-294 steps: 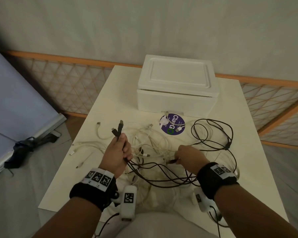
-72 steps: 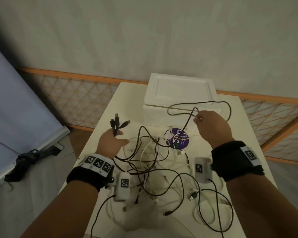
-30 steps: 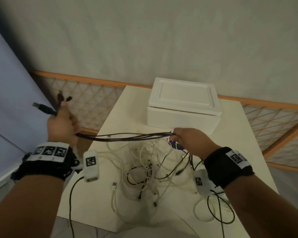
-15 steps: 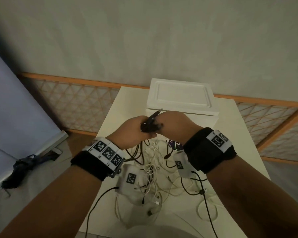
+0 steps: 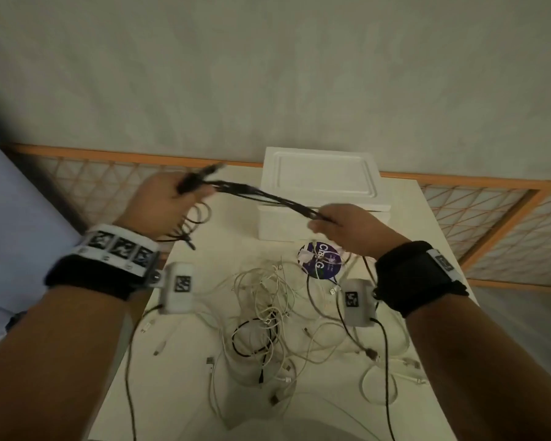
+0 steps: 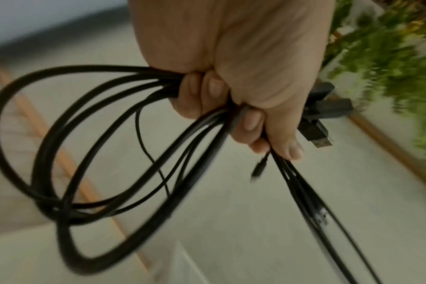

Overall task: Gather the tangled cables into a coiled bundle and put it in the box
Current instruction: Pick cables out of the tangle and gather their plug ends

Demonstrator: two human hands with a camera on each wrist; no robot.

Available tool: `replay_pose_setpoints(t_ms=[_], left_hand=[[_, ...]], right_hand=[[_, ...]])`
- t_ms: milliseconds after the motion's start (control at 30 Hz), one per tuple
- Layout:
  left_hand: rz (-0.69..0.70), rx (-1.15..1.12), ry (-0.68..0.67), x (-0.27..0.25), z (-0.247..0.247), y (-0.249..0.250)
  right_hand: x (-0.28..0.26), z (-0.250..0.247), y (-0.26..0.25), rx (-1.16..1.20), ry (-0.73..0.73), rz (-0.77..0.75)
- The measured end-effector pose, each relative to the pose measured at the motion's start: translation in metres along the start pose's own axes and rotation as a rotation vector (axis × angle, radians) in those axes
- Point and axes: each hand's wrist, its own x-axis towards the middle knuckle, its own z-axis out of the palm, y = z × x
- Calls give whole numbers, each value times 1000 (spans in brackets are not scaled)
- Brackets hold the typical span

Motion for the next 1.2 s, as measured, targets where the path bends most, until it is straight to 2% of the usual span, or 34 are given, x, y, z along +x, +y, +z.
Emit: replay_pose_setpoints(t_ms=[33, 167, 367, 467, 533, 600, 667, 733, 867, 967, 1067, 1200], left_hand=[[-50, 43, 43, 1, -13, -15], [-155, 198, 19, 4, -31, -58], [-237, 221, 112, 13, -34, -72], [-305, 172, 235, 19, -43, -88], [-381, 164, 306, 20, -50, -94], [-409, 177, 313, 18, -51, -90], [-362, 257, 297, 16, -42, -76], [-240, 357, 257, 17, -24, -49], [-29, 204, 102, 24, 23, 13], [13, -31, -61, 18, 62, 61], [75, -60, -204, 7, 94, 89], [-8, -186, -247, 6, 108, 89]], right_hand=[[-6, -1, 18, -15, 26, 33], [-22, 5, 53, -19, 61, 63], [-26, 5, 78, -42, 62, 132], [-32, 6, 97, -39, 62, 187], [-35, 10, 109, -49, 81, 228], [-36, 14, 115, -50, 133, 268], [-33, 17, 112, -24, 235, 288], [-26, 17, 96, -50, 294, 266], [-2, 19, 38, -202, 199, 99], [10, 21, 0, -311, 186, -35], [13, 18, -21, -354, 238, -154], [8, 11, -22, -232, 230, -120]])
